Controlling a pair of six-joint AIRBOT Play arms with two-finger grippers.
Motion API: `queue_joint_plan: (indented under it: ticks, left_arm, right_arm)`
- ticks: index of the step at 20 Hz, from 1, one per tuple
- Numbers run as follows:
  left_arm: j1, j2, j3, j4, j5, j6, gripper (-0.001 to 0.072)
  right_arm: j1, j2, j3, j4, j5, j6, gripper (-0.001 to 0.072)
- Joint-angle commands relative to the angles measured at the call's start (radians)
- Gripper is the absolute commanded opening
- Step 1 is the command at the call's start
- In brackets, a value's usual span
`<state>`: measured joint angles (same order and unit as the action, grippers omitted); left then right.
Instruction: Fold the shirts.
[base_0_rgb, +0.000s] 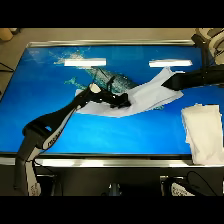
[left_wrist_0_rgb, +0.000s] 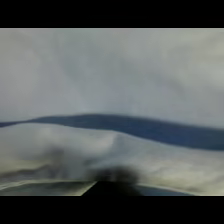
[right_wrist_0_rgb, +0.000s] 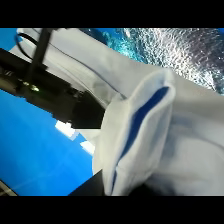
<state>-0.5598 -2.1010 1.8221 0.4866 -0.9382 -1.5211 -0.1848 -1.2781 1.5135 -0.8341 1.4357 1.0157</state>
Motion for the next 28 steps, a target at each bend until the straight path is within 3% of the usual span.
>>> queue_joint_plan:
  ticks: [1, 5, 10, 14, 18, 21, 22, 25, 28]
  left_arm:
    - [-0.091, -0.057, 0.000, -0.228, 0.117, -0.001, 0.0032]
    - [-0.056, -0.019, 0.004, -0.212, 0.126, 0.086, 0.0029]
    - [0.161, 0.213, 0.004, 0.135, 0.059, 0.085, 0.0029]
    - [0.370, 0.484, 0.004, 0.286, 0.045, 0.086, 0.0030]
    - [0.542, 0.724, 0.003, 0.290, 0.028, 0.087, 0.0030]
    - [0.597, 0.851, 0.003, 0.293, -0.003, 0.129, 0.0030]
    - [0.600, 0.878, 0.003, 0.293, -0.016, 0.132, 0.0030]
    - [0.595, 0.912, 0.003, 0.294, -0.061, 0.135, 0.0031]
    - [0.589, 0.909, -0.022, 0.305, -0.075, 0.135, 0.0031]
  right_arm:
    - [0.001, 0.087, 0.002, -0.001, 0.051, 0.039, 0.0032]
    - [0.002, 0.075, 0.002, -0.036, 0.041, 0.056, 0.0031]
    - [0.122, -0.067, 0.002, -0.007, -0.107, 0.065, 0.0031]
    - [0.330, -0.224, 0.002, 0.122, -0.332, 0.061, 0.0031]
    - [0.486, -0.399, 0.002, 0.230, -0.479, 0.058, 0.0031]
    - [0.546, -0.509, 0.002, 0.401, -0.537, 0.009, 0.0034]
    - [0.552, -0.534, 0.002, 0.451, -0.548, -0.001, 0.0083]
    - [0.557, -0.565, 0.002, 0.591, -0.583, -0.081, 0.0645]
    - [0.496, -0.534, 0.002, 0.625, -0.512, -0.124, 0.0673]
